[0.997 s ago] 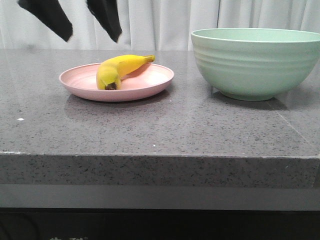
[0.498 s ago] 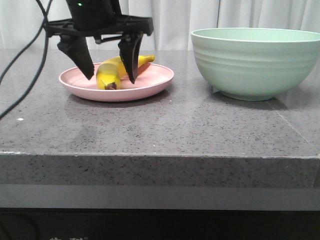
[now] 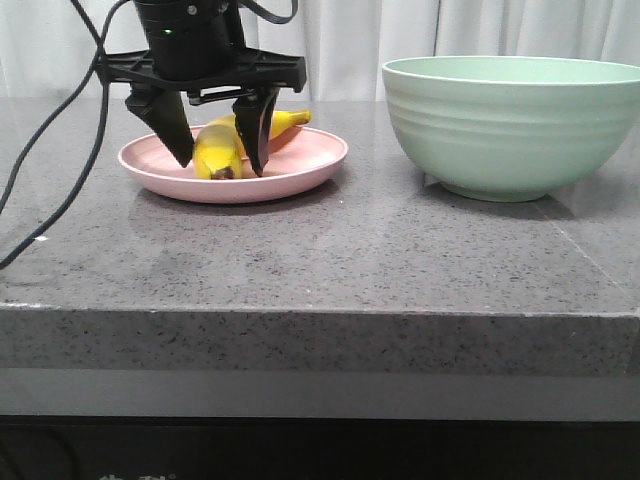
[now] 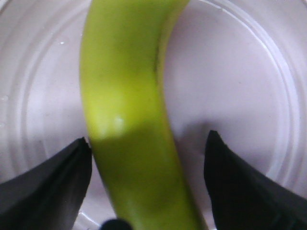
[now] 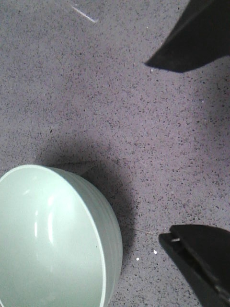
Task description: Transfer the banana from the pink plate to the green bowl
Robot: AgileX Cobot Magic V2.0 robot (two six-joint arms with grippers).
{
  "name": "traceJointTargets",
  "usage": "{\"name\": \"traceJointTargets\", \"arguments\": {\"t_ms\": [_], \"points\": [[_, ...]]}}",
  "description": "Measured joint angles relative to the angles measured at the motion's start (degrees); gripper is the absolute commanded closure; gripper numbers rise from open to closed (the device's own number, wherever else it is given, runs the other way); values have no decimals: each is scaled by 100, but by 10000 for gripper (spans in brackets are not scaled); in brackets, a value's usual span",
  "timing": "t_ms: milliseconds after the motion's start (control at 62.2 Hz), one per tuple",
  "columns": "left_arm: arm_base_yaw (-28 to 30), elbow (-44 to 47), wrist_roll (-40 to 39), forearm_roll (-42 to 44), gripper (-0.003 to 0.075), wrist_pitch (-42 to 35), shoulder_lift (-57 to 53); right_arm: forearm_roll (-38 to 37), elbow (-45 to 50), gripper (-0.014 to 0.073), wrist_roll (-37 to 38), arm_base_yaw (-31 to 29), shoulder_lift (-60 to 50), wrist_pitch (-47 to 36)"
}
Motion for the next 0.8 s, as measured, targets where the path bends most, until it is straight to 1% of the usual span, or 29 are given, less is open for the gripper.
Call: {"name": "traceJointTargets", "arguments": {"t_ms": [145, 225, 257, 418, 531, 804], "points": [[0, 0, -22, 8, 250, 0, 36, 0, 0, -60, 0, 0, 0, 0], [0, -18, -31, 8, 270, 28, 70, 0, 0, -60, 0, 0, 0, 0], [0, -27, -31, 8, 287, 37, 70, 0, 0, -60, 0, 0, 0, 0], [0, -31, -53, 8, 429, 26, 85, 0, 0, -60, 0, 0, 0, 0], [0, -40, -53, -2, 492, -6, 85, 0, 0, -60, 0, 0, 0, 0], [0, -30, 8, -49, 497, 104, -50, 0, 0, -60, 0, 0, 0, 0]]}}
